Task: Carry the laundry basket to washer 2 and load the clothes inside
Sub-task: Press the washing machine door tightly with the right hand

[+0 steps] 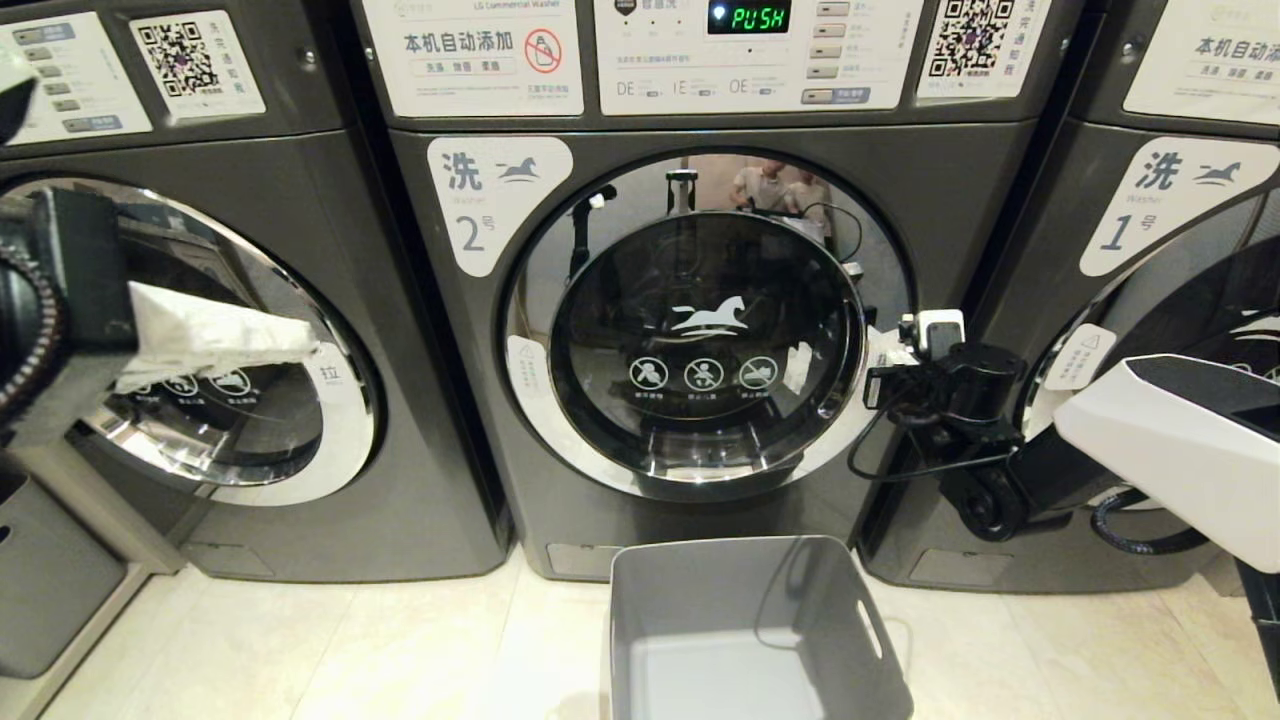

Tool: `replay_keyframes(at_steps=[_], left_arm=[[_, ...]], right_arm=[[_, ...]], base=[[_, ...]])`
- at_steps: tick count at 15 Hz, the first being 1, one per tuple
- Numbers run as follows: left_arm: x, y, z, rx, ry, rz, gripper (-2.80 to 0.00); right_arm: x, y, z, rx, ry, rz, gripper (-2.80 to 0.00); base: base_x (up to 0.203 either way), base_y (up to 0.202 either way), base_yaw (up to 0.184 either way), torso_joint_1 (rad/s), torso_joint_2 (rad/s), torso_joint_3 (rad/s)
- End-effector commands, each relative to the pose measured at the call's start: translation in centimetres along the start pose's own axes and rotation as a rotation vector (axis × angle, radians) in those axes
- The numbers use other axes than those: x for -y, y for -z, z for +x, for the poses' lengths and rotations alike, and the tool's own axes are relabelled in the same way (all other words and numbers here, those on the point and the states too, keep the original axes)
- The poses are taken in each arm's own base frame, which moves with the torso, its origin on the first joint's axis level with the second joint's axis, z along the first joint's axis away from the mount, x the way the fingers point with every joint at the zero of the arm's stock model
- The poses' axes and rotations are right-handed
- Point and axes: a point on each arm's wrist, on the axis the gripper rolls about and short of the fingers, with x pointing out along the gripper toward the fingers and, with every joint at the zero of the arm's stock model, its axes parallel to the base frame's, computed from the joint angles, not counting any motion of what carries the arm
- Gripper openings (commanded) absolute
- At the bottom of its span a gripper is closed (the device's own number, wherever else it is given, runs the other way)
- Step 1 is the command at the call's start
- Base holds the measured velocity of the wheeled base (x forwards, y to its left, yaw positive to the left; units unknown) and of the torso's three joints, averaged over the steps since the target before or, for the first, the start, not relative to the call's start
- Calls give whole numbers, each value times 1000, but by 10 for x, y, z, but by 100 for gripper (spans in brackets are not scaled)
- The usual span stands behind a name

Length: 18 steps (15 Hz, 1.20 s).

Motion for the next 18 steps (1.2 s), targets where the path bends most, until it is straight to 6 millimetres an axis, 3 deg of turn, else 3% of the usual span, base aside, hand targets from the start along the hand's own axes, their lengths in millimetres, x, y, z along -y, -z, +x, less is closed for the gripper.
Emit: replay_keyframes(at_steps=[1, 18], left_arm=[[0, 0, -3, 6, -3, -3, -280], [-7, 8, -24, 16, -33, -3, -280]], right_arm=[[-1, 1, 1, 3, 1, 1, -280], [-1, 3, 5, 25, -4, 10, -280]], base=[[0, 0, 0, 0, 0, 0], [0, 0, 0, 0, 0, 0]])
